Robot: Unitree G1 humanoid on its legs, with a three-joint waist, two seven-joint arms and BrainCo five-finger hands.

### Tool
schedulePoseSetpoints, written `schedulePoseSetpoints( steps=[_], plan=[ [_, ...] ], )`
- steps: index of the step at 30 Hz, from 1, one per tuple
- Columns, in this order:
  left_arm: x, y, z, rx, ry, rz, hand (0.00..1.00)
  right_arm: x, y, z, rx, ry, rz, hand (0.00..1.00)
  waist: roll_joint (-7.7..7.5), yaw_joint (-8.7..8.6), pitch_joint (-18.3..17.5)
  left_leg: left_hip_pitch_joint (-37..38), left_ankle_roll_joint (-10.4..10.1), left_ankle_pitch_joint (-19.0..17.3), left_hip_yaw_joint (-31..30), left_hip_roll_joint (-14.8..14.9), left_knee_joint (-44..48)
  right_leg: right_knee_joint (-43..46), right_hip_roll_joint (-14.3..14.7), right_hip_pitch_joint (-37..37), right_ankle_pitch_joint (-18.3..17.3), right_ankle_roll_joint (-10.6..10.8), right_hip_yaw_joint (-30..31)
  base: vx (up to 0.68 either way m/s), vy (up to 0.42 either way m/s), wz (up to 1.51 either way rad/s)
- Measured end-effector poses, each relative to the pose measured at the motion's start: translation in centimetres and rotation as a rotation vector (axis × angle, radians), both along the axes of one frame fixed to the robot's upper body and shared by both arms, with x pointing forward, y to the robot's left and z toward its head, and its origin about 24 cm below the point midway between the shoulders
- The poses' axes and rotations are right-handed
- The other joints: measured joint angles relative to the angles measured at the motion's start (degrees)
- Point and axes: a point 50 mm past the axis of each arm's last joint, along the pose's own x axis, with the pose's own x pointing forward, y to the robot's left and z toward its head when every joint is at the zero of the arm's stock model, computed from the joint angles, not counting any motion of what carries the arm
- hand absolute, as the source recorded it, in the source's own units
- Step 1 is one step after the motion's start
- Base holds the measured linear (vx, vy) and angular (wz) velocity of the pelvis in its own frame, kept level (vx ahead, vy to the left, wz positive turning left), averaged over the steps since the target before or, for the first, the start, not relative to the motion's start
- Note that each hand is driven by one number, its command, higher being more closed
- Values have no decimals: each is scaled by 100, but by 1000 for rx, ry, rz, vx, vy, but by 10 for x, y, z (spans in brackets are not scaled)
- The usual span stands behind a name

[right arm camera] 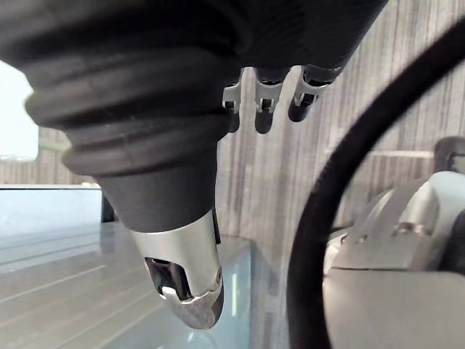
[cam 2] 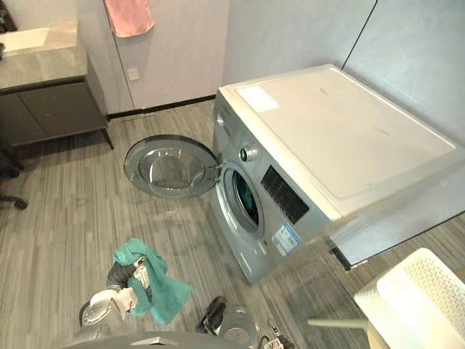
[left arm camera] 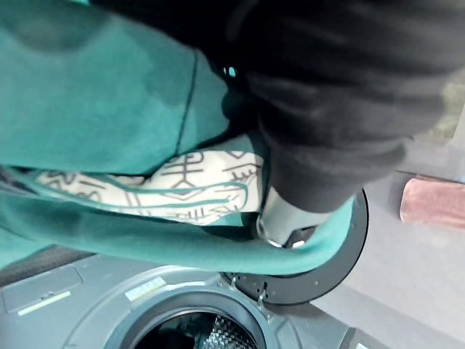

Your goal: Pick up the laundry basket with both hands and put the clothes into the washing machine.

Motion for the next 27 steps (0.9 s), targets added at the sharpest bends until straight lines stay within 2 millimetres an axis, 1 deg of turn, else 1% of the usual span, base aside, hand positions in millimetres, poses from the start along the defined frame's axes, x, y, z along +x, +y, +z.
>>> schedulePoseSetpoints(
  steps=[1, 2, 3, 4, 5, 6, 7, 8, 9, 10, 11, 12, 13, 14, 15, 16, 17, 18, 19, 20, 21, 23, 24, 25, 26, 27],
  plan=[
    [4, -2, 2, -2, -13, -12, 100, 1, 1, 1, -2, -4, 1, 0, -14, -53, -118, -186, -18, -8, 12, 202, 837, -86, 123, 182, -127, -39, -30, 573, -42, -14],
    [4, -2, 2, -4, -14, -11, 100, 4, 0, 2, -6, -16, 1, 0, -32, -60, -115, -372, -50, 14, 0, 335, 1432, -176, 194, 301, -143, -32, -11, 571, -25, -27],
    [5, -3, 3, -7, -20, -15, 100, 11, -1, 4, -12, -46, 0, 0, -10, -44, -82, -692, -167, 180, -80, 586, 2522, -341, 345, 524, -179, 10, 98, 442, 7, -46],
    [7, -3, 4, -7, -27, -15, 100, 18, -2, 7, -21, -75, -3, 0, 51, -13, -40, -1028, -261, 604, -260, 829, 3599, -494, 515, 780, -219, 68, 244, 547, 56, -84],
    [4, 0, 4, -8, -22, -1, 100, 27, -2, 11, -32, -109, 9, 0, 116, 79, 15, -1364, -332, 833, -427, 1112, 4848, -564, 666, 1119, -324, 148, 547, 530, 78, -108],
    [1, 3, 3, -8, -15, 14, 100, 33, 1, 12, -27, -127, 17, 0, 93, 145, 50, -1567, -295, 870, -528, 1245, 5517, -559, 681, 1328, -385, 226, 775, 532, 172, -132],
    [-2, 5, 3, -5, -11, 27, 100, 42, 4, 13, -26, -147, 41, 0, 70, 212, 71, -1858, -224, 833, -637, 1400, 5993, -653, 680, 1568, -395, 285, 1085, 392, 180, -110],
    [-3, 8, 3, -1, -12, 38, 100, 48, 6, 15, -28, -163, 51, 0, 69, 242, 69, -2019, -131, 777, -645, 1503, 6059, -733, 672, 1673, -383, 331, 1275, 429, 257, -121],
    [-4, 12, 3, 2, -13, 54, 100, 52, 8, 16, -31, -156, 60, 0, 53, 303, 79, -2366, 22, 661, -652, 1725, 5940, -917, 625, 1838, -336, 443, 1607, 323, 279, -134],
    [-7, 16, 2, 10, -4, 79, 100, 55, 10, 17, -30, -161, 88, 0, 20, 367, 104, -2608, 89, 556, -677, 1950, 5484, -1058, 533, 1952, -266, 564, 1954, 311, 311, -142],
    [-8, 19, 1, 13, 1, 90, 100, 58, 11, 18, -33, -166, 106, 0, -5, 402, 120, -2669, 73, 519, -733, 2029, 5121, -1087, 474, 1984, -257, 606, 2151, 297, 387, -173],
    [-15, 24, -1, 20, 19, 119, 100, 67, 14, 22, -45, -192, 152, 0, -40, 433, 138, -2694, 25, 476, -1160, 2043, 3954, -1072, 288, 2012, -280, 869, 2627, 278, 475, -165],
    [-18, 26, -2, 26, 31, 134, 100, 71, 16, 24, -53, -206, 179, 0, -31, 477, 133, -2516, -94, 561, -1556, 2009, 3088, -1019, 184, 1991, -301, 1065, 2932, 270, 519, -174],
    [-21, 26, -3, 30, 39, 140, 100, 70, 16, 25, -64, -202, 201, 0, -12, 516, 110, -2356, -121, 663, -1895, 1956, 2443, -972, 131, 1940, -334, 1224, 3159, 322, 734, -172],
    [-29, 26, -5, 29, 57, 146, 100, 72, 16, 26, -93, -200, 249, 0, 249, 541, -37, -2090, -913, 978, -2929, 1774, 1605, -823, 94, 1797, -520, 1562, 3632, 276, 644, -136],
    [-30, 27, -5, 31, 62, 153, 100, 69, 18, 23, -83, -177, 266, 0, 187, 483, -72, -2021, -1330, 715, -3012, 1665, 1581, -751, -31, 1727, -561, 1641, 3784, 332, 683, -105],
    [-24, 34, -3, 50, 49, 180, 100, 61, 25, 16, -36, -135, 292, 0, -149, 426, -100, -2059, -1134, 601, -2795, 1398, 1775, -717, -274, 1659, -530, 1677, 3936, 198, 355, -27],
    [-23, 36, -2, 55, 44, 182, 100, 58, 25, 15, -31, -133, 291, 0, -237, 410, -124, -2083, -1076, 568, -2729, 1315, 1826, -763, -277, 1631, -441, 1674, 3970, 214, 438, -31],
    [-20, 37, -1, 60, 36, 175, 100, 55, 22, 15, -38, -135, 280, 0, -349, 404, -123, -2008, -981, 518, -2455, 1167, 1858, -897, -317, 1587, -154, 1656, 3989, 109, 275, -42],
    [-21, 36, -1, 60, 38, 172, 100, 54, 21, 15, -45, -136, 277, 0, -352, 399, -128, -1944, -923, 486, -2309, 1109, 1850, -951, -407, 1574, 32, 1692, 4058, 120, 397, -75],
    [-20, 34, -1, 58, 38, 159, 100, 54, 21, 15, -47, -135, 284, 0, -359, 391, -133, -1818, -859, 453, -2051, 1013, 1746, -1050, -563, 1534, 263, 1726, 4198, 50, 234, -75],
    [-18, 26, -1, 57, 34, 116, 100, 51, 21, 14, -38, -131, 282, 0, -331, 375, -134, -1693, -765, 428, -1751, 864, 1632, -1151, -753, 1410, 517, 1789, 4367, 19, 227, -78],
    [-15, 23, 1, 57, 24, 97, 100, 47, 20, 13, -34, -125, 271, 0, -365, 407, -166, -1579, -669, 434, -1511, 795, 1489, -1155, -847, 1284, 647, 1789, 4543, -29, 190, -75],
    [-13, 21, 1, 55, 19, 90, 100, 45, 19, 12, -31, -119, 263, 0, -345, 413, -155, -1513, -630, 457, -1385, 758, 1418, -1157, -887, 1228, 708, 1764, 4622, -59, 199, -90],
    [-8, 19, 2, 51, 6, 88, 100, 37, 19, 9, -22, -96, 248, 0, -280, 383, -162, -1390, -553, 496, -1166, 687, 1247, -1130, -978, 1065, 878, 1690, 4675, -57, 132, -71],
    [-6, 19, 1, 50, 6, 87, 100, 34, 17, 9, -24, -91, 237, 0, -256, 371, -164, -1334, -527, 511, -1059, 682, 1193, -1099, -994, 985, 938, 1610, 4639, -66, 107, -95]
  ],
)
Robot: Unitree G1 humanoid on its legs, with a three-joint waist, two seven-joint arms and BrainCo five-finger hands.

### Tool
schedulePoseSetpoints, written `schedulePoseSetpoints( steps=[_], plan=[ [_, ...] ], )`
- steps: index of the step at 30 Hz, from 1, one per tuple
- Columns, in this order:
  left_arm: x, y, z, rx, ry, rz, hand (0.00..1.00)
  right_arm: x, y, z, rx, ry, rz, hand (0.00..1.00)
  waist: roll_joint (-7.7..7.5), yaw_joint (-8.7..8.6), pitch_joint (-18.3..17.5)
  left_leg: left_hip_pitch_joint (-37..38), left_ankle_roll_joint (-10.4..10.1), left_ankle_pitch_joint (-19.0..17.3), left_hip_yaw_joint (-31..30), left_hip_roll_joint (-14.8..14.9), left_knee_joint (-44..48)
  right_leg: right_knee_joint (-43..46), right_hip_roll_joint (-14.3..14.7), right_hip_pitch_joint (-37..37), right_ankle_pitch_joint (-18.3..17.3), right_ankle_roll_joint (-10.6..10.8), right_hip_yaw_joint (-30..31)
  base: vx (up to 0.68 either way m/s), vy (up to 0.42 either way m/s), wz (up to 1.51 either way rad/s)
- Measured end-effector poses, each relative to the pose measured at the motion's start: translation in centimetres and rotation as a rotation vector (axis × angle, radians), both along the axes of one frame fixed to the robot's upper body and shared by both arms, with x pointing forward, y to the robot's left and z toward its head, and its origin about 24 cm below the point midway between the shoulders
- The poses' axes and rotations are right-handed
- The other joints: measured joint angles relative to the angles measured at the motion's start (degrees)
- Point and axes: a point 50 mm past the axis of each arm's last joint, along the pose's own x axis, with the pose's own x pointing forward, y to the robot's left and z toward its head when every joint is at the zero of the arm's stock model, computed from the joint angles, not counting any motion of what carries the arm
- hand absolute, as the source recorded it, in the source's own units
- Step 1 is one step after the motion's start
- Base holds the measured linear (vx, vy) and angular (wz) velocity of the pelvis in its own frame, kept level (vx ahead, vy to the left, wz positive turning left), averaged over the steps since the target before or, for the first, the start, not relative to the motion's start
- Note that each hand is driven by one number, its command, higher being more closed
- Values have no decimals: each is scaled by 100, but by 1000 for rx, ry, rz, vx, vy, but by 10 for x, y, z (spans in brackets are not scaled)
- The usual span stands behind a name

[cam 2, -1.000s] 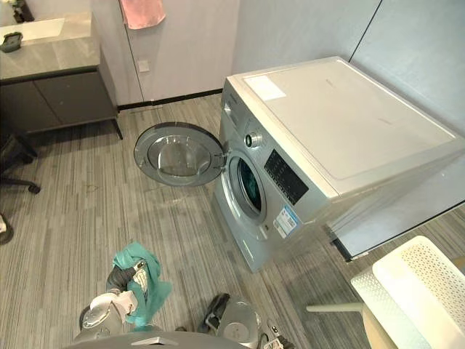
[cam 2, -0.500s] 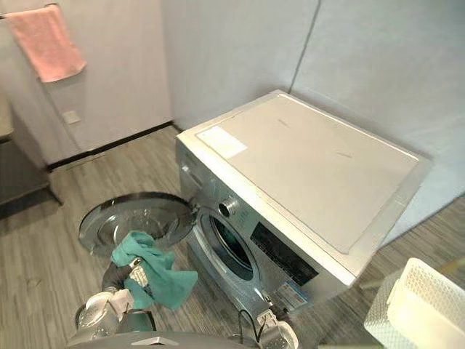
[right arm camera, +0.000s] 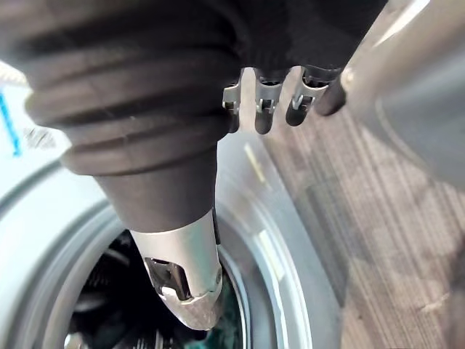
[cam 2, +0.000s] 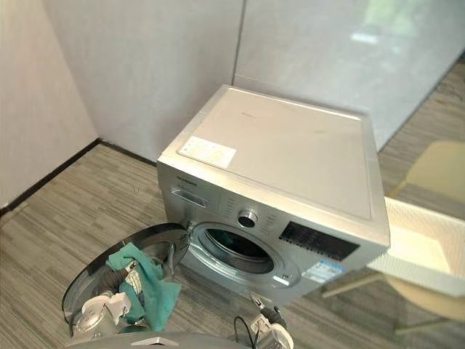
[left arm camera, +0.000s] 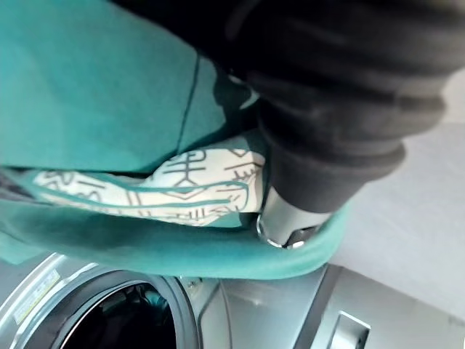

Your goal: Pick up the laundry basket with both hands and put the clothes into the washing machine.

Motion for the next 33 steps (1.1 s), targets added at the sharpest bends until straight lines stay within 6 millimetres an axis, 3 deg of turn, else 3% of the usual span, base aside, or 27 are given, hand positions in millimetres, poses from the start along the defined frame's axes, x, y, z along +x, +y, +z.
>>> schedulePoseSetpoints(
  steps=[2, 3, 4, 5, 7, 10, 15, 19, 22, 25, 26, 27, 28, 30, 31, 33],
  plan=[
    [2, -2, -5, -10, 16, 7, 100, -2, -7, 1, -22, -4, -23, 0, 98, 8, -7, 222, 58, 29, 519, 100, -227, 221, 5, -361, 337, -471, -583, -119, 98, -109],
    [1, -2, -6, -13, 21, 13, 100, -2, -8, 2, -27, -7, -22, 0, 184, 13, -26, 300, 78, 38, 651, 174, -287, 255, 6, -415, 426, -604, -913, -143, 62, -122],
    [-1, 1, -8, -13, 31, 26, 100, 5, -9, 3, -34, -24, -14, 0, 238, -2, 30, 472, 126, 43, 971, 287, -392, 768, -75, -593, 142, -853, -1698, -72, 8, -111],
    [-4, 5, -10, -10, 45, 47, 100, 2, -7, 3, -29, -18, -12, 0, 126, -42, 41, 625, 107, 40, 1169, 322, -433, 1533, -212, -686, -337, -947, -2442, -76, -3, -99],
    [-7, 5, -13, -12, 60, 44, 100, -4, -6, 0, -26, 2, -4, 0, 53, -9, 51, 780, -47, -67, 1374, 394, -417, 1673, -267, -651, -550, -994, -3157, -10, -46, -80],
    [-7, 3, -13, -18, 59, 31, 100, -5, -5, 0, -18, -5, 5, 0, -5, -37, 40, 820, -87, -57, 1357, 435, -575, 1306, 39, -667, -648, -816, -3229, 20, -80, -68],
    [-2, -8, -12, -34, 44, -24, 100, -7, -10, 4, -41, -17, -1, 0, 114, -90, 126, 921, -141, 173, 1235, 480, -929, 1051, 354, -701, -662, -803, -3161, 45, -63, -22],
    [-3, -8, -20, -42, 84, -26, 100, -4, -13, 5, -47, -24, 4, 0, 278, -9, 26, 932, -191, 438, 1281, 643, -1336, 164, 851, -474, -267, -795, -3202, 62, -31, -6],
    [-8, -2, -24, -34, 110, 5, 100, -3, -10, 4, -40, -26, 6, 0, 231, 31, 58, 993, -187, 436, 1250, 787, -1248, -212, 1072, -235, -209, -830, -3286, 79, -14, 1],
    [-13, 3, -25, -23, 119, 20, 100, -2, -6, 3, -30, -18, 31, 0, 172, 125, 153, 621, 215, 389, 1033, 1043, 24, -457, 1213, 38, -248, -841, -3296, 51, -77, -9],
    [-16, 3, -24, -25, 114, 26, 100, 0, -7, 3, -35, -24, 32, 0, 238, 185, 262, 133, 603, 523, 654, 1298, 1318, -576, 1336, 263, -298, -861, -3268, 18, -128, -12],
    [-17, 3, -24, -25, 117, 26, 100, 1, -8, 4, -39, -25, 39, 0, 291, 209, 296, -108, 769, 678, 505, 1381, 1722, -604, 1351, 346, -315, -866, -3245, 53, -90, -27],
    [-21, 4, -25, -23, 128, 24, 100, 1, -10, 3, -46, -18, 56, 0, 299, 255, 311, -403, 739, 1149, 168, 1383, 2261, -636, 1367, 394, -354, -870, -3121, 117, -14, -31],
    [-20, 4, -24, -17, 120, 14, 100, 11, -9, 5, -52, -27, 92, 0, 252, 293, 367, -827, 507, 866, -79, 1264, 2607, -718, 1319, 359, -364, -907, -3003, 145, 15, -27],
    [-17, 2, -20, -20, 98, 0, 100, 18, -11, 7, -71, -39, 116, 0, 325, 285, 524, -1048, 377, 516, -106, 1107, 2470, -745, 1252, 319, -349, -930, -2942, 106, 43, -19],
    [-17, 2, -18, -25, 86, -8, 100, 26, -11, 9, -78, -51, 136, 0, 350, 307, 659, -1166, 298, 377, 8, 845, 1780, -764, 1122, 267, -339, -934, -2801, 115, 95, -37]
  ],
)
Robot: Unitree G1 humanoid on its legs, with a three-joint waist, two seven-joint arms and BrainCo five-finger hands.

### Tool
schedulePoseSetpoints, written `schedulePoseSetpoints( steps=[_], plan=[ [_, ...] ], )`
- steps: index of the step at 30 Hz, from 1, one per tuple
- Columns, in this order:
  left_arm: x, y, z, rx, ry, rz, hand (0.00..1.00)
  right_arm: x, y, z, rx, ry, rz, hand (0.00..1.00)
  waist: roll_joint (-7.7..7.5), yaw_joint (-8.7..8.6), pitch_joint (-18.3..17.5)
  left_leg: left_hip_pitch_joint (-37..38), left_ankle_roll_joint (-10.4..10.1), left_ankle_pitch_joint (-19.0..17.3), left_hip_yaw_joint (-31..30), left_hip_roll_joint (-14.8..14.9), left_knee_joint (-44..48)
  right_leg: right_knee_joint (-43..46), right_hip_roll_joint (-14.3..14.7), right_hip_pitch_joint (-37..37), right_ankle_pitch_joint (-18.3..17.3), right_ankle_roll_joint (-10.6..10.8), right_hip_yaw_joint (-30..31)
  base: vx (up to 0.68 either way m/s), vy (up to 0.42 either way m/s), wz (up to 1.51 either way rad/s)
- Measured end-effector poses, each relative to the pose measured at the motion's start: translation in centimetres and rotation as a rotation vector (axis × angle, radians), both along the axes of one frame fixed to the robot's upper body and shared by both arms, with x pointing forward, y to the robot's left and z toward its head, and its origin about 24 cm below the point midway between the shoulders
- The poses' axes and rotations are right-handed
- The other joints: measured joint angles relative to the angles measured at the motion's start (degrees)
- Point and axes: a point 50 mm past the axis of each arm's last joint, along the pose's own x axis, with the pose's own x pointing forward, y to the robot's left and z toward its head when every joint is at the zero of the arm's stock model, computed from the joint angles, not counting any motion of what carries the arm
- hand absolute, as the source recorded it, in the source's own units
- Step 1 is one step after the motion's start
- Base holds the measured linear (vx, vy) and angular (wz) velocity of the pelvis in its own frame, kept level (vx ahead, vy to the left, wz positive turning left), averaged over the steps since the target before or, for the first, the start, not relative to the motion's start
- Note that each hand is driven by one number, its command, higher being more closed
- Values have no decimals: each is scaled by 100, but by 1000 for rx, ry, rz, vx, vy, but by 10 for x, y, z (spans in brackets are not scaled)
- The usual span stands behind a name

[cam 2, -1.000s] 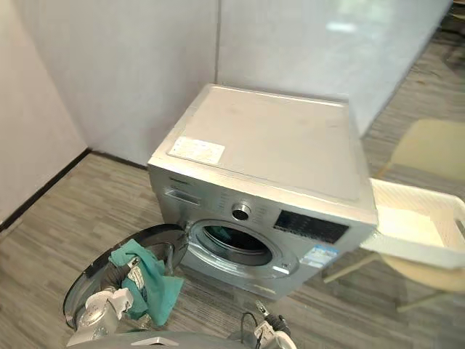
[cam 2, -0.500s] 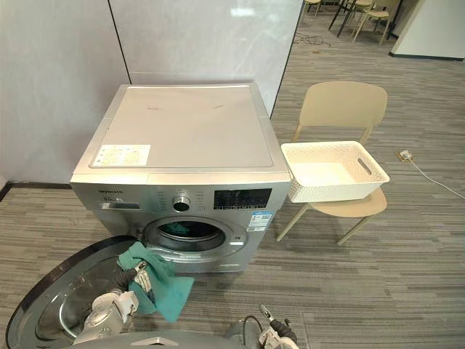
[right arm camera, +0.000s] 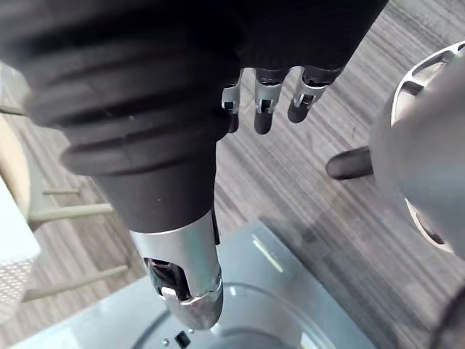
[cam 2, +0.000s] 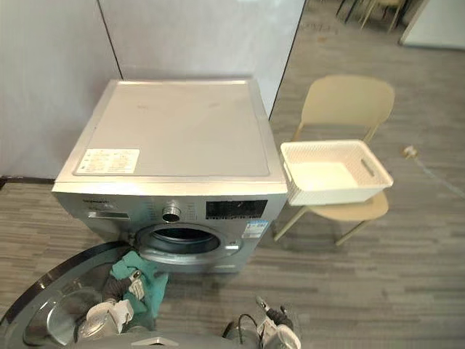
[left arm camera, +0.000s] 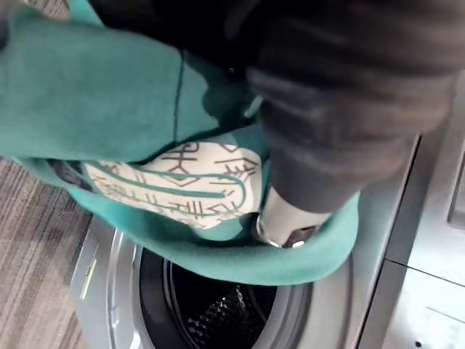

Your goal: Pick up the laundry basket with both hands and put the clothes into the washing machine.

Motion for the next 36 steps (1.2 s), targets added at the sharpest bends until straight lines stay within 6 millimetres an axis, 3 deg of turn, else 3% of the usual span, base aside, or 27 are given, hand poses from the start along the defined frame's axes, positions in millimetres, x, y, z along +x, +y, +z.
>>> schedulePoseSetpoints(
  steps=[2, 3, 5, 6, 8, 10, 15, 20, 23, 27, 30, 33, 35, 36],
  plan=[
    [-5, 1, 1, -1, -3, 2, 100, 4, 2, 1, -17, -2, 49, 0, 34, 14, -11, 113, -68, 224, 40, -251, -1197, 70, -60, -125, 20, 98, 150, 155, 180, -62],
    [-7, -3, 0, -7, 4, -17, 100, 14, 2, 5, -46, -19, 111, 0, 271, 107, 66, 360, -265, 631, 88, -247, -1985, 421, -1, -305, -97, 328, 412, 219, 228, -63],
    [3, -2, 7, 2, -37, -26, 100, 28, 10, 10, -41, -64, 154, 0, 84, 51, 224, 281, -202, 630, 197, -402, -1969, 903, -258, -618, -247, 380, 455, 158, 153, -29],
    [11, 0, 15, 14, -82, -31, 100, 39, 19, 16, -32, -110, 172, 0, -29, 27, 362, 147, -176, 615, 240, -472, -1864, 1223, -412, -846, -375, 388, 473, 51, 80, 3],
    [25, 3, 29, 32, -156, -43, 100, 57, 29, 26, -29, -176, 211, 0, -65, 21, 662, -59, -43, 527, 293, -507, -1551, 1752, -606, -1162, -569, 372, 452, -1, 59, 4],
    [37, 4, 43, 43, -224, -45, 100, 77, 36, 41, -50, -266, 269, 0, -5, 17, 911, -477, 4, 255, 315, -428, -979, 2409, -752, -1623, -892, 387, 501, -79, -5, -10],
    [51, 0, 53, 40, -284, -52, 100, 96, 47, 56, -69, -340, 339, 0, 27, -24, 1269, -1274, -27, -471, 286, -41, 142, 3736, -784, -2561, -1515, 277, 704, -95, -41, -14],
    [76, -26, 70, 15, -371, -154, 100, 116, 51, 81, -89, -464, 348, 0, -52, -30, 1556, -2275, -64, -831, -33, 174, 1228, 4922, -847, -3518, -1972, 129, 804, -78, -63, -1],
    [101, -42, 92, 16, -461, -206, 100, 134, 60, 104, -105, -565, 369, 0, -113, -29, 1751, -2922, -107, -993, -199, 285, 1827, 5559, -859, -4168, -2168, 48, 922, -105, -50, -9],
    [139, -51, 136, 39, -619, -208, 100, 148, 65, 139, -109, -734, 359, 0, -142, -48, 2010, -3751, -133, -1127, -317, 447, 2459, 6145, -769, -5053, -2234, -7, 1102, -127, -42, -19],
    [162, -43, 170, 57, -725, -126, 100, 150, 66, 151, -116, -786, 331, 0, -190, -100, 2059, -4221, -111, -1169, -317, 553, 2734, 6370, -695, -5581, -2218, -32, 1245, -95, -22, -25],
    [185, -6, 217, 134, -855, 13, 100, 150, 62, 161, -117, -839, 289, 0, -226, -205, 2089, -4647, -127, -1172, -302, 690, 2922, 6471, -580, -6069, -2135, -65, 1335, -47, -19, -31],
    [199, 38, 275, 153, -1006, 124, 100, 151, 59, 173, -133, -900, 271, 0, -299, -225, 2127, -4902, -147, -1159, -234, 841, 2979, 6440, -441, -6413, -2014, -85, 1390, -35, -42, -41],
    [200, 46, 293, 137, -1050, 137, 100, 150, 57, 174, -138, -909, 261, 0, -299, -233, 2127, -4975, -147, -1158, -241, 864, 2992, 6422, -410, -6469, -1990, -92, 1388, -13, -31, -28]
  ],
)
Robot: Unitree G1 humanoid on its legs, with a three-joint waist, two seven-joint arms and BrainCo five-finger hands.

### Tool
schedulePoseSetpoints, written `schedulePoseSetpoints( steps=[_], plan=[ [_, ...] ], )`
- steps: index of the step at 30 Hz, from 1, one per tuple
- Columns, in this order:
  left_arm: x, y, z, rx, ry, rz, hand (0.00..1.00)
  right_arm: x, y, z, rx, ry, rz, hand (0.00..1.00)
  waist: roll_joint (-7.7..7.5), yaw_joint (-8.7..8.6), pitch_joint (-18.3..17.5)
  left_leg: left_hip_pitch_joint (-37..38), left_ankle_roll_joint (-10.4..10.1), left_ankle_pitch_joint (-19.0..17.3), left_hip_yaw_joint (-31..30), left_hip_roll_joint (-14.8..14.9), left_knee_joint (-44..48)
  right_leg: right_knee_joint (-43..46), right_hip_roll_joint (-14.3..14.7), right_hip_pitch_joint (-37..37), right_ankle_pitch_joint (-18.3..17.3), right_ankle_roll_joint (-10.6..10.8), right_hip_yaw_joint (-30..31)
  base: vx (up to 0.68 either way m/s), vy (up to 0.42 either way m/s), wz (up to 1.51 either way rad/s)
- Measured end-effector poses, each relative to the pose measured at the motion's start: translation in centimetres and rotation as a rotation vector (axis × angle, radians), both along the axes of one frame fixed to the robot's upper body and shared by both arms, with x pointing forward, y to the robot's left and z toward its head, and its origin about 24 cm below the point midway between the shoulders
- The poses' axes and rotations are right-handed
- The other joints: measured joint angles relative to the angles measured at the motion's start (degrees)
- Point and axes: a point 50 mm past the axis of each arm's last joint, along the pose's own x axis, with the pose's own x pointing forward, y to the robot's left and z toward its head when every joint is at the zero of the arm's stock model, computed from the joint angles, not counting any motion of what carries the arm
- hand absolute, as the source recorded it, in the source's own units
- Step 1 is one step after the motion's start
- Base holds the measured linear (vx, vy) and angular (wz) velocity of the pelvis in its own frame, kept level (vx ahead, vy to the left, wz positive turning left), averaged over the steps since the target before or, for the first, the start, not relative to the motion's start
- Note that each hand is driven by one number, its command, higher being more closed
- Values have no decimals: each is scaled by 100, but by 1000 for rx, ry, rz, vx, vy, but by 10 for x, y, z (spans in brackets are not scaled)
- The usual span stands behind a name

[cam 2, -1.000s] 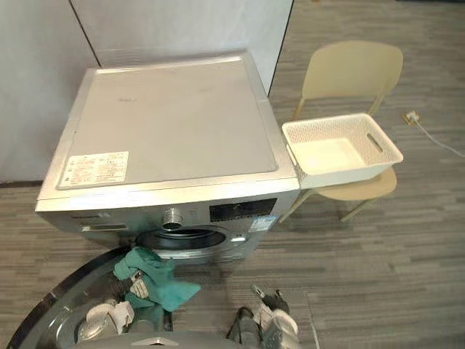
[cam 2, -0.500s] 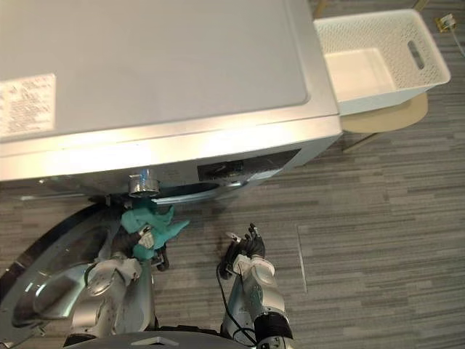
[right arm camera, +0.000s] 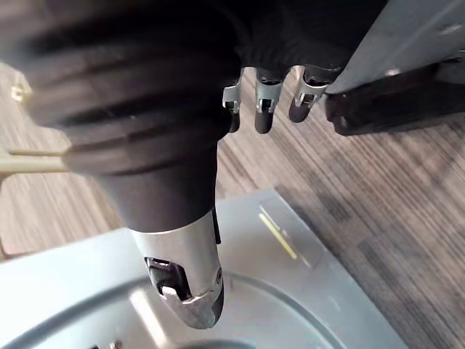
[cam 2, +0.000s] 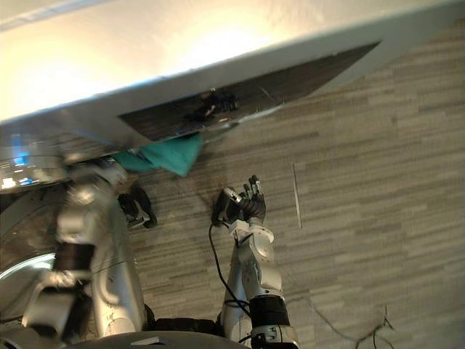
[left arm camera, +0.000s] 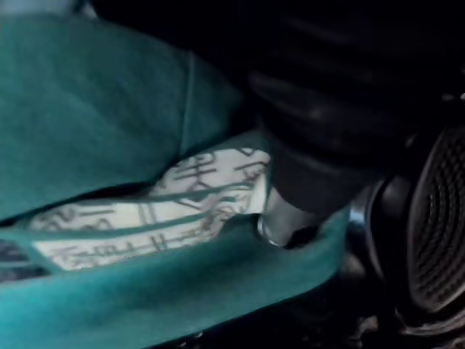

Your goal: Pick up the laundry basket with both hands and put the clothes into the washing machine.

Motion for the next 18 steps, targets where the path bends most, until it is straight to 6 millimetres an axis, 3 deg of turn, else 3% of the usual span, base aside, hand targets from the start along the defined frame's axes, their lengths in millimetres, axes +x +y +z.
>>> schedulePoseSetpoints(
  steps=[4, 8, 10, 12, 13, 14, 15, 16, 17, 18],
  plan=[
    [5, -3, 65, -117, -225, -99, 100, -10, -29, -11, 17, 31, -123, 0, -58, -95, 5, -437, 0, 135, -204, 89, -6, -245, 149, -185, 208, -51, -199, 10, -11, -13],
    [27, -26, 78, -108, -191, -176, 100, -34, -65, -38, 41, 141, -244, 0, -84, 153, -9, -476, 2, 237, -291, 89, -57, -335, 220, -175, 361, -101, -271, -69, -71, -2],
    [44, -34, 83, -12, -110, -205, 100, -43, -76, -54, 100, 202, -286, 0, -86, 232, -10, -531, 33, 306, -346, 80, -176, -559, 311, -222, 526, -84, -243, -223, -88, -15],
    [49, -35, 91, 53, -86, -196, 100, -49, -78, -60, 135, 220, -304, 0, -89, 262, -8, -629, 29, 359, -397, 29, -293, -780, 366, -312, 574, -70, -238, -225, -30, -30],
    [47, -36, 102, 103, -101, -165, 100, -51, -79, -61, 161, 217, -317, 0, -89, 250, -8, -740, 101, 495, -404, 54, -511, -899, 399, -362, 471, -55, -352, -175, -31, -26],
    [46, -36, 108, 111, -114, -158, 100, -54, -81, -62, 172, 215, -326, 0, -90, 229, -8, -804, 117, 564, -415, 82, -539, -555, 358, -404, 349, -165, -398, -133, -92, 6],
    [42, -39, 116, 144, -145, -123, 100, -62, -82, -66, 176, 231, -338, 0, -114, 162, -10, -914, 86, 643, -461, 69, -475, -94, 326, -295, 88, -123, -358, -81, -138, 30],
    [28, -47, 134, 316, -238, -5, 100, -68, -79, -71, 169, 250, -323, 0, -234, 155, -33, -1114, 71, 737, -565, 35, -166, -292, 344, -232, 0, -37, -324, -69, -102, 22],
    [21, -50, 143, 443, -285, 95, 100, -67, -79, -70, 162, 244, -314, 0, -240, 154, -28, -1166, 93, 583, -606, 26, -95, -310, 365, -297, 83, -85, -374, -45, -34, -3],
    [12, -58, 157, 622, -360, 225, 100, -66, -78, -69, 155, 230, -308, 0, -297, 163, -8, -1274, 130, 673, -642, 19, -124, -317, 372, -393, 203, -109, -402, -46, 30, -17]
  ],
)
